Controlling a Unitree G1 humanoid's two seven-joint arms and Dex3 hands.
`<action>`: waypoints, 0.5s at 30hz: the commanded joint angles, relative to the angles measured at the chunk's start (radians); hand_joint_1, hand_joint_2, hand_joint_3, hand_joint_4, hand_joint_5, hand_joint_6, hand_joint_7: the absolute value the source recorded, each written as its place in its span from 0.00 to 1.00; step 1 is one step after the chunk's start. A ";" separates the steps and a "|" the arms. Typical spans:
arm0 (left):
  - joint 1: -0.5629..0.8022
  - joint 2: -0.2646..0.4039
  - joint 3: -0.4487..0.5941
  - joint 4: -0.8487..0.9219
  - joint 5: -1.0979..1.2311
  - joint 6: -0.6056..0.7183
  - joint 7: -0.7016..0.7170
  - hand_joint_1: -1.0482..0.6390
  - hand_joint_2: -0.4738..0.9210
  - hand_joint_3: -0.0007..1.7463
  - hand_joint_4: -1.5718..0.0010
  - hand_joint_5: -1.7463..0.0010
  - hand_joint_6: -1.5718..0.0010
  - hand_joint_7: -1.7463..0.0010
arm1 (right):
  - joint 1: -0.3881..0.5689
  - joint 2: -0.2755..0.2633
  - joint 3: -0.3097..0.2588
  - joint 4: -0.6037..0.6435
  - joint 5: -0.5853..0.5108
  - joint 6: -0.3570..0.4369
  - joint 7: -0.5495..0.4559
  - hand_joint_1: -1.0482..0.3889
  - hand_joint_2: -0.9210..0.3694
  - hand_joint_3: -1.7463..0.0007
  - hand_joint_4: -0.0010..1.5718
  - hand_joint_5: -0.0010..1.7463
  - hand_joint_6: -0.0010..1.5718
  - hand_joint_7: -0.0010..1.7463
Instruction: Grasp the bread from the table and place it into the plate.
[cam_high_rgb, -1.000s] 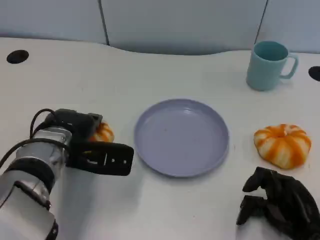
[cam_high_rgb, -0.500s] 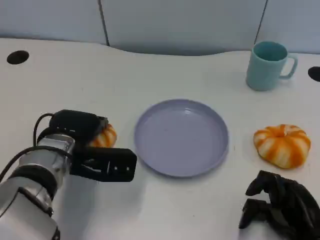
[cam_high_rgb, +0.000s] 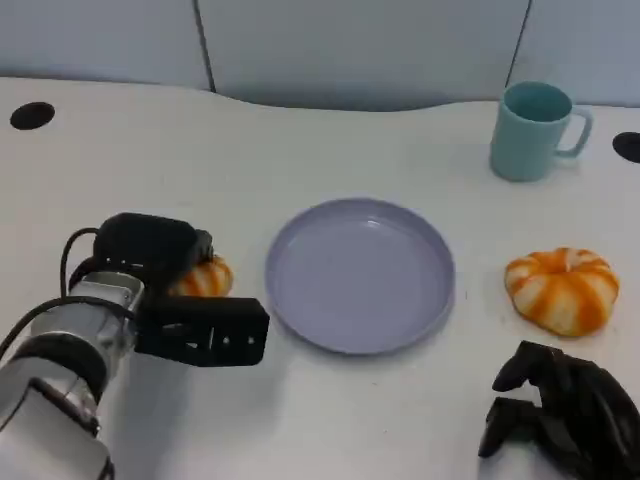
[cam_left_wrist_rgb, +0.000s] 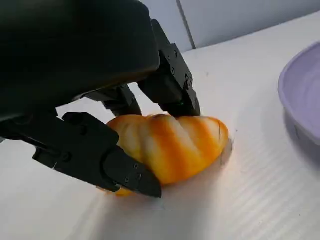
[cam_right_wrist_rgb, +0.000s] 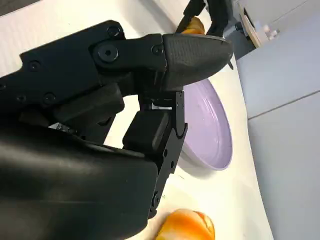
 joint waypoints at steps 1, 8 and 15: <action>0.037 0.031 0.007 0.005 -0.012 -0.050 0.066 0.49 1.00 0.19 0.54 0.01 0.65 0.06 | -0.011 -0.014 -0.005 0.016 -0.004 -0.010 -0.001 0.42 0.00 0.77 0.81 0.60 0.74 0.57; 0.029 0.046 0.042 -0.006 -0.052 -0.121 0.159 0.51 0.99 0.20 0.54 0.00 0.66 0.00 | -0.013 -0.012 -0.005 0.009 -0.006 0.016 -0.021 0.42 0.00 0.77 0.80 0.60 0.73 0.57; 0.002 0.056 0.084 -0.021 -0.079 -0.180 0.219 0.51 0.97 0.21 0.50 0.00 0.63 0.00 | -0.011 -0.016 0.002 -0.005 -0.009 0.028 -0.027 0.43 0.00 0.77 0.80 0.61 0.72 0.58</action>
